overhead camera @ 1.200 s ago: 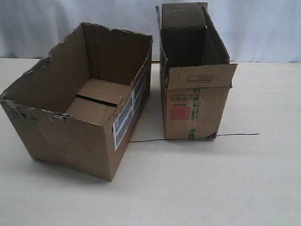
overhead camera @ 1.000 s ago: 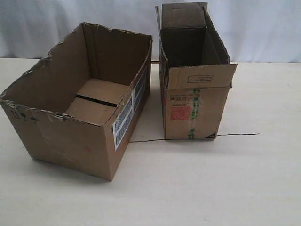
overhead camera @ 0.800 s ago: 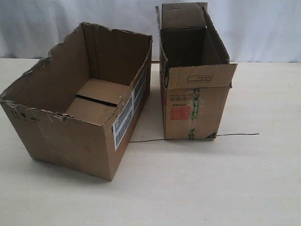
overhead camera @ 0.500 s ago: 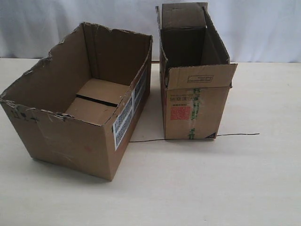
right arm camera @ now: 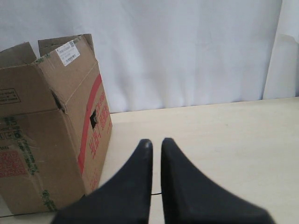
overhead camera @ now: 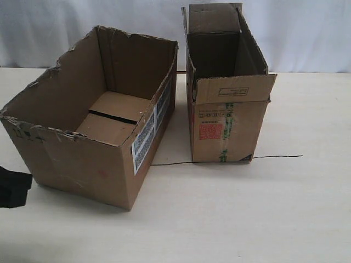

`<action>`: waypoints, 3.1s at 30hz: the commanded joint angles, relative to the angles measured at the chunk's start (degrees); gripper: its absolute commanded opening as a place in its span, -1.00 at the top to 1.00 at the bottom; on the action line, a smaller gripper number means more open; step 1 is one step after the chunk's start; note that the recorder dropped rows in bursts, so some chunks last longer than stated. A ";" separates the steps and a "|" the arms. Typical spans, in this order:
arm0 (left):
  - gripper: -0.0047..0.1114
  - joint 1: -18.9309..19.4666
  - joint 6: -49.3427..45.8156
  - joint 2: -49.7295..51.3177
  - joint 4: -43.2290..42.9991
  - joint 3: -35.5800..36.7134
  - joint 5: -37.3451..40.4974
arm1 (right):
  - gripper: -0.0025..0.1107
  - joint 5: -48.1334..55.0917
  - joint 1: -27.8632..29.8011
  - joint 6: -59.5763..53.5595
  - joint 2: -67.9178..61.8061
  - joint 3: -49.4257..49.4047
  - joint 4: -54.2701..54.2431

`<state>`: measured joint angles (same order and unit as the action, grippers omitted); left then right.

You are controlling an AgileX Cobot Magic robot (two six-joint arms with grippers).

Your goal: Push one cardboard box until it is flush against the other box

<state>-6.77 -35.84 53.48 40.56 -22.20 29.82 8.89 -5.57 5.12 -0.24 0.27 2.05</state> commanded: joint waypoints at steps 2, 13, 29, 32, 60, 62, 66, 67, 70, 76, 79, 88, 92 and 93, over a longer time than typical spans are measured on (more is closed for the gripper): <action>0.92 -10.38 0.69 2.42 0.46 3.05 -12.28 | 0.87 0.20 0.10 -0.01 0.24 -0.27 0.12; 0.92 -18.30 1.14 16.00 0.46 4.81 -29.82 | 0.87 0.20 0.10 0.12 0.24 -0.27 -1.22; 0.92 -28.68 3.88 17.52 0.71 4.81 -46.68 | 0.87 0.20 0.10 0.02 0.24 -0.27 -1.22; 0.92 -28.68 4.46 17.64 0.71 4.81 -49.14 | 0.87 0.20 0.10 0.02 0.24 -0.27 -1.22; 0.92 -28.68 10.45 30.74 -1.23 -9.28 -49.57 | 0.87 0.20 0.10 0.16 0.24 -0.27 -1.22; 0.92 -28.68 10.71 31.09 -1.55 -10.04 -49.42 | 0.87 0.20 0.10 0.16 0.24 -0.27 -1.22; 0.92 -28.68 11.59 31.11 -2.41 -12.28 -49.97 | 0.87 0.20 0.10 0.16 0.24 -0.27 -1.22; 0.92 -28.68 12.05 31.11 -2.42 -12.79 -50.11 | 0.87 0.20 0.10 0.16 0.24 -0.27 -1.22; 0.92 -28.68 12.18 31.74 -2.42 -13.96 -50.11 | 0.87 0.20 0.10 -0.01 0.24 -0.27 -1.22; 0.92 -28.68 12.18 34.97 -2.42 -15.04 -49.77 | 0.87 0.20 0.10 -0.01 0.24 -0.27 -1.22; 0.92 -28.68 12.18 34.97 -2.42 -15.17 -50.05 | 0.87 0.20 0.10 -0.01 0.24 -0.27 -1.22; 0.92 -26.65 8.56 22.11 -2.32 -15.17 -38.83 | 0.87 0.20 0.10 0.10 0.24 -0.27 -1.22; 0.92 -13.54 4.80 9.16 -2.42 -15.17 -33.95 | 0.87 0.20 0.10 0.10 0.24 -0.27 -1.22; 0.92 -7.66 4.07 8.31 -2.42 -15.17 -32.16 | 0.87 0.20 0.10 0.10 0.24 -0.27 -1.22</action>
<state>-21.83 -29.74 64.07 38.17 -36.98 -5.20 8.89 -5.57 5.12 -0.24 0.27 0.92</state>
